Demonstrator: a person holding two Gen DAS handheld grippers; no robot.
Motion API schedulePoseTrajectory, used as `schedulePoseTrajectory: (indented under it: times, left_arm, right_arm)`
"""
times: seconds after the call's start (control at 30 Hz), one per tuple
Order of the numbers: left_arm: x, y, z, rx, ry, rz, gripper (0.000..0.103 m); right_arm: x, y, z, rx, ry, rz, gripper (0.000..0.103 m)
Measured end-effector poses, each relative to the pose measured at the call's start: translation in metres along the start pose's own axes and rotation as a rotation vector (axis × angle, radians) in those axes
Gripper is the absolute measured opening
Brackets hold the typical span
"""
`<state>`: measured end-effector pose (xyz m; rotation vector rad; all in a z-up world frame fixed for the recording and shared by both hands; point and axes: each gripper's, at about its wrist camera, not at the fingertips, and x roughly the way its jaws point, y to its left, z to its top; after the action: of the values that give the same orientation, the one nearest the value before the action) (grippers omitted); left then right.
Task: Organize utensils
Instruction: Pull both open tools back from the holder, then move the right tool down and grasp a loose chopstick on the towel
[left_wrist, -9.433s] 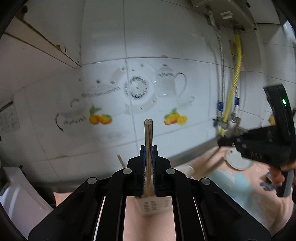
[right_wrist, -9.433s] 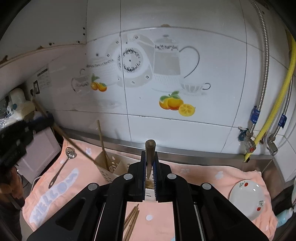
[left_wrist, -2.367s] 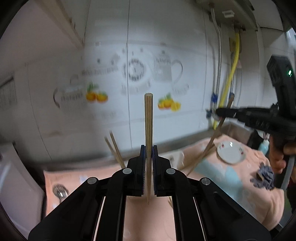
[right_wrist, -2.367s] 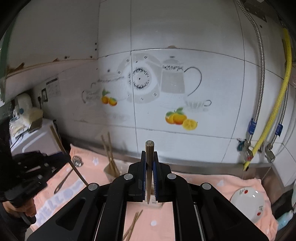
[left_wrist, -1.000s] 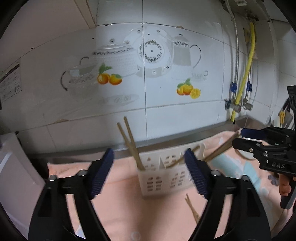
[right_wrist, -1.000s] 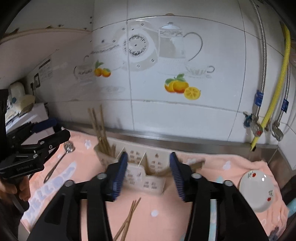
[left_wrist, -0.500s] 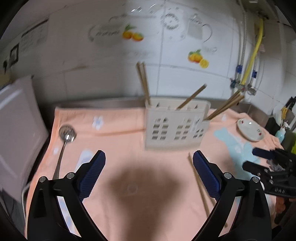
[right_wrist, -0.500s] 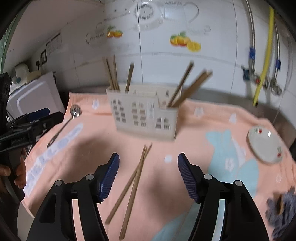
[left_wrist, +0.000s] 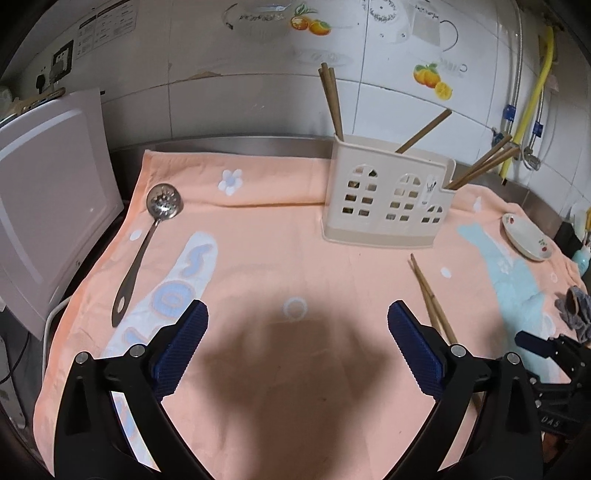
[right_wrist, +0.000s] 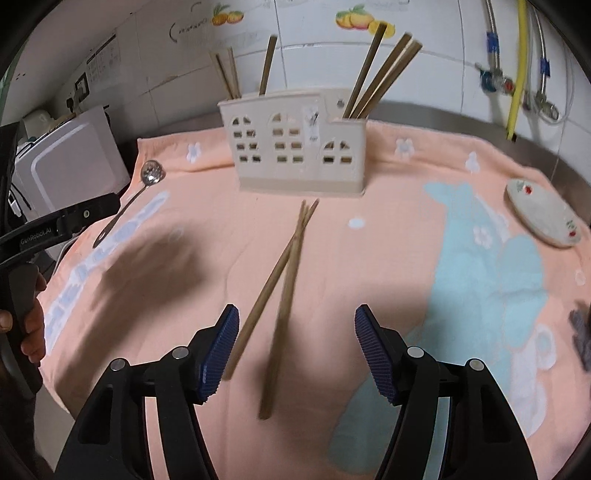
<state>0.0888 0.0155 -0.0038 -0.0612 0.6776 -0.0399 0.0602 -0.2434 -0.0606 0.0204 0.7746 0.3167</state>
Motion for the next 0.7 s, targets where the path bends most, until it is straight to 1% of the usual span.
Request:
schedulePoseTrajectory:
  times: [0.13, 0.4, 0.7]
  left_arm:
    - [-0.001, 0.001, -0.004, -0.001, 0.005, 0.001, 0.097]
    - [-0.001, 0.008, -0.008, -0.022, 0.010, 0.011, 0.097]
    - [0.003, 0.018, -0.016, -0.043, 0.032, 0.019, 0.097]
  right_arm:
    - [0.009, 0.005, -0.003, 0.003, 0.023, 0.011, 0.056]
    - [0.019, 0.012, -0.005, 0.008, 0.046, 0.025, 0.050]
    - [0.028, 0.014, -0.008, 0.023, 0.068, 0.028, 0.035]
